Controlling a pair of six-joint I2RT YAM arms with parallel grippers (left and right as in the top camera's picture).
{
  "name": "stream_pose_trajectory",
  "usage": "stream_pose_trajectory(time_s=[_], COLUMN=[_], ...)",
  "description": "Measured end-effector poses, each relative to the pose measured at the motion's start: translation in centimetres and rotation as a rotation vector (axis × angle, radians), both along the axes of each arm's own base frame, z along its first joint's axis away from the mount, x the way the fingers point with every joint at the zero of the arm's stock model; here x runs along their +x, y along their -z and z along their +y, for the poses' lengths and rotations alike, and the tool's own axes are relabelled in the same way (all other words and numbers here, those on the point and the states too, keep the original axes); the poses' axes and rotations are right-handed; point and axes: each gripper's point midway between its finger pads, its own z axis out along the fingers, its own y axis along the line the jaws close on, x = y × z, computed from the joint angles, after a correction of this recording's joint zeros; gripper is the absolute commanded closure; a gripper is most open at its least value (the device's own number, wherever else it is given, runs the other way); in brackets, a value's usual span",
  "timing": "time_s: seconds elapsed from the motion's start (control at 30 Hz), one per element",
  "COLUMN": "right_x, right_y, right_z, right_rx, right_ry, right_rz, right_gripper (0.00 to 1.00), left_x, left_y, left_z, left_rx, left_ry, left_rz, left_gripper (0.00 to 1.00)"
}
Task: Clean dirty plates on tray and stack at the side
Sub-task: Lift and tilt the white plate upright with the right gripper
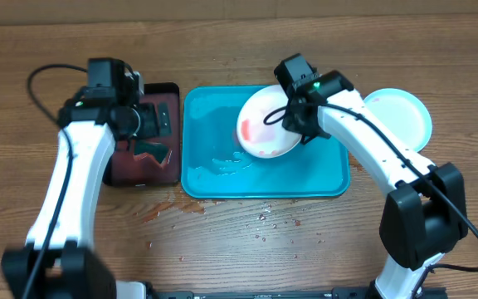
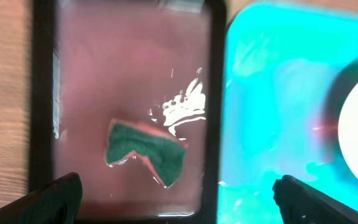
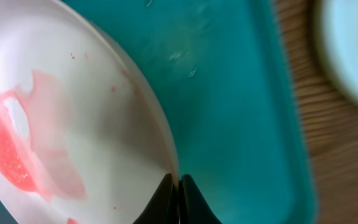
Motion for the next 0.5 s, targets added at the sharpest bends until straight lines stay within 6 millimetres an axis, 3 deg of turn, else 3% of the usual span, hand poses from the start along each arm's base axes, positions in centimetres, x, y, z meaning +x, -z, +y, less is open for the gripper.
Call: stream_pose_trajectory(time_s=[0.1,0.23,0.37,0.5], right_x=[0.9,1.7,2.1,2.1], right_y=[-2.6,-5.8,-9.0,-11.9], right_z=[-1.5,-3.1,-4.2,-3.4], right_rx=[-0.092,-0.196,-0.318,-0.457], right_ry=[0.012,0.030,0.035,-0.005], right_rz=[-0.053,-0.119,-0.197,-0.302], right_gripper=[0.96,0.96,0.96,0.96], left_x=[-0.4,-1.5,-2.4,-2.6], left_y=[-4.6,-8.5,-9.8,-10.0], left_z=[-0.2,-0.5,-0.6,-0.8], left_rx=[-0.007,-0.014,-0.019,-0.030], left_ry=[0.006,0.013,0.018,0.025], left_rz=[-0.127,-0.237,-0.267,-0.271], left_gripper=[0.00,0.00,0.00,0.00])
